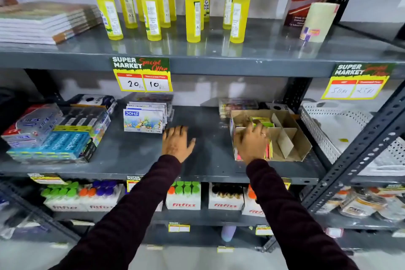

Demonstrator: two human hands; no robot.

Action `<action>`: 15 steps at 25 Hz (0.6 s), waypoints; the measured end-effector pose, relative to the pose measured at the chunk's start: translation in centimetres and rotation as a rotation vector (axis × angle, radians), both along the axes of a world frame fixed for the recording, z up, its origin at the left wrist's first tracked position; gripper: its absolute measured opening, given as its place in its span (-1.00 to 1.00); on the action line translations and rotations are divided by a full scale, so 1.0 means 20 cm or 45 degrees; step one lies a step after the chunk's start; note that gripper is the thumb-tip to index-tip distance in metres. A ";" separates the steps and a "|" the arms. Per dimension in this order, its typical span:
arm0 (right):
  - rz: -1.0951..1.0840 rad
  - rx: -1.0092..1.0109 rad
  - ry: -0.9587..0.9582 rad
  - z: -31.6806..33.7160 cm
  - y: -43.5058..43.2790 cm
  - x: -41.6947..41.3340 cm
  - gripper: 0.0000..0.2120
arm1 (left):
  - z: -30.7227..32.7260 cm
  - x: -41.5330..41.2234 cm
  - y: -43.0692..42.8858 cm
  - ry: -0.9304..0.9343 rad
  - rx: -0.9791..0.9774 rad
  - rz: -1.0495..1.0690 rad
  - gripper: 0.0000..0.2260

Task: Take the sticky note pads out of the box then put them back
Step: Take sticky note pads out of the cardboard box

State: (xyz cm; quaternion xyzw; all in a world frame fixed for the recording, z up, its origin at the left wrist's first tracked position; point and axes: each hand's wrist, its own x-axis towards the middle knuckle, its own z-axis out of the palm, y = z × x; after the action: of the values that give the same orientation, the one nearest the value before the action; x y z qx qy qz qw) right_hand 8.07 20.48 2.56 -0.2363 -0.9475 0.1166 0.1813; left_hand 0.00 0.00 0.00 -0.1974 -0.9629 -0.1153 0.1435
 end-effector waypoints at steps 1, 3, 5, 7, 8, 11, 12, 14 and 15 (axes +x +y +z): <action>-0.097 -0.098 -0.045 -0.02 0.05 0.01 -0.56 | -0.03 -0.01 -0.04 -0.105 -0.024 0.001 -0.51; -0.236 -0.231 -0.088 -0.06 0.14 0.04 -0.51 | -0.13 -0.05 -0.10 -0.222 -0.052 -0.031 -0.39; -0.224 -0.344 -0.133 -0.11 0.22 0.07 -0.49 | -0.23 -0.06 -0.17 -0.378 -0.115 -0.054 -0.26; -0.186 -0.340 -0.112 -0.14 0.25 0.07 -0.51 | -0.28 -0.06 -0.20 -0.506 -0.194 -0.103 -0.10; -0.195 -0.321 -0.110 -0.14 0.26 0.06 -0.51 | -0.30 -0.05 -0.21 -0.543 -0.213 -0.130 0.00; -0.236 -0.272 -0.167 -0.13 0.31 0.05 -0.44 | -0.36 -0.05 -0.26 -0.521 -0.264 -0.193 0.24; -0.236 -0.269 -0.208 -0.13 0.33 0.05 -0.42 | -0.37 -0.05 -0.27 -0.485 -0.275 -0.217 0.26; -0.251 -0.260 -0.228 -0.10 0.33 0.06 -0.45 | -0.39 -0.06 -0.29 -0.435 -0.329 -0.261 0.23; -0.270 -0.240 -0.190 -0.07 0.31 0.06 -0.46 | -0.39 -0.06 -0.30 -0.411 -0.354 -0.278 0.20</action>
State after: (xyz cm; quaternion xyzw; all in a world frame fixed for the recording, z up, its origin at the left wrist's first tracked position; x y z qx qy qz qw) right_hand 9.32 26.75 1.16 -0.3589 -0.9130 0.1672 0.0988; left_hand -1.15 -5.91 -7.83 -0.2971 -0.9529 -0.0265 -0.0541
